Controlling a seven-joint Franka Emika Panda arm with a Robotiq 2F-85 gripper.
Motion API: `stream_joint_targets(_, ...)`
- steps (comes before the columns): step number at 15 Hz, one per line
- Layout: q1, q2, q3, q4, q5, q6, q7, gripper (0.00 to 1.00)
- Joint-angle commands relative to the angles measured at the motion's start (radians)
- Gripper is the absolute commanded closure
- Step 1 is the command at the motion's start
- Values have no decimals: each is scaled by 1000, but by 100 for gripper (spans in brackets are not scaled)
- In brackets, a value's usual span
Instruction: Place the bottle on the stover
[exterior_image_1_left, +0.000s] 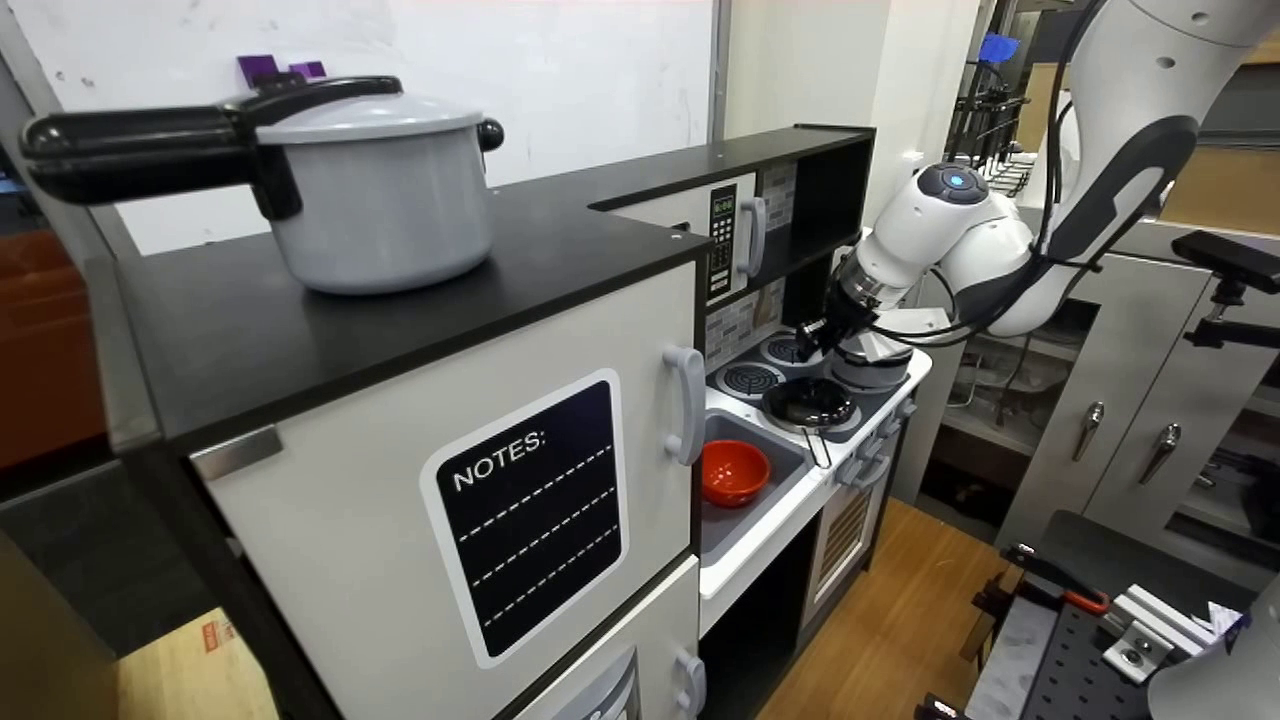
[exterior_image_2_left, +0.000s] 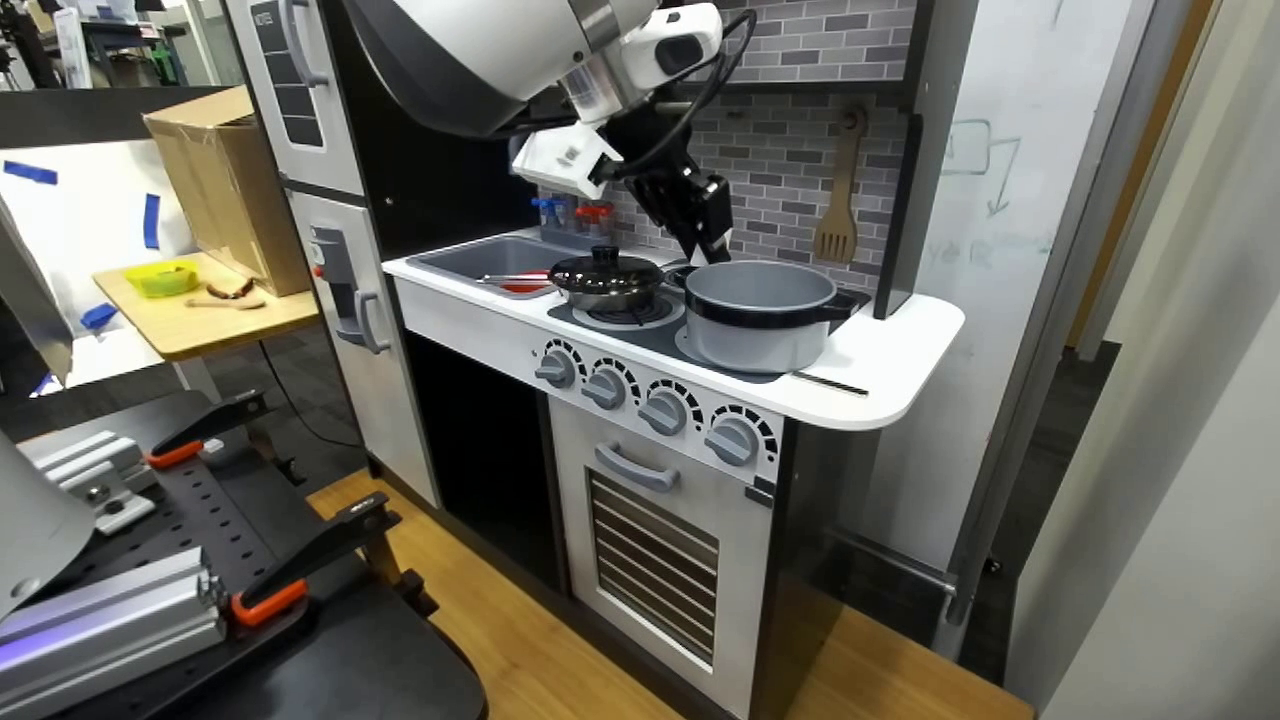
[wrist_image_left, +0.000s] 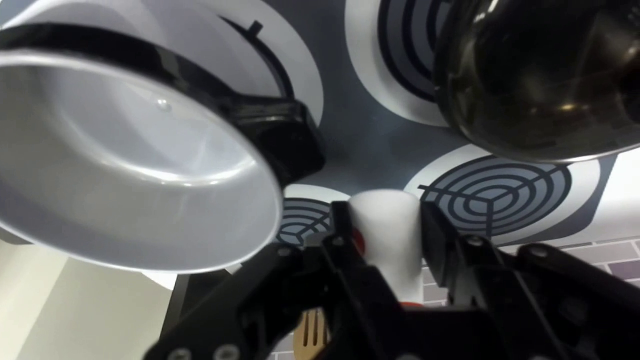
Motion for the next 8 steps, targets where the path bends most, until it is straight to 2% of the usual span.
stream_joint_targets(1, 9, 15, -2, 17, -15, -6, -4, 88)
stream_joint_targets(8, 18, 28, -2, 15, -13, -7, -3, 88)
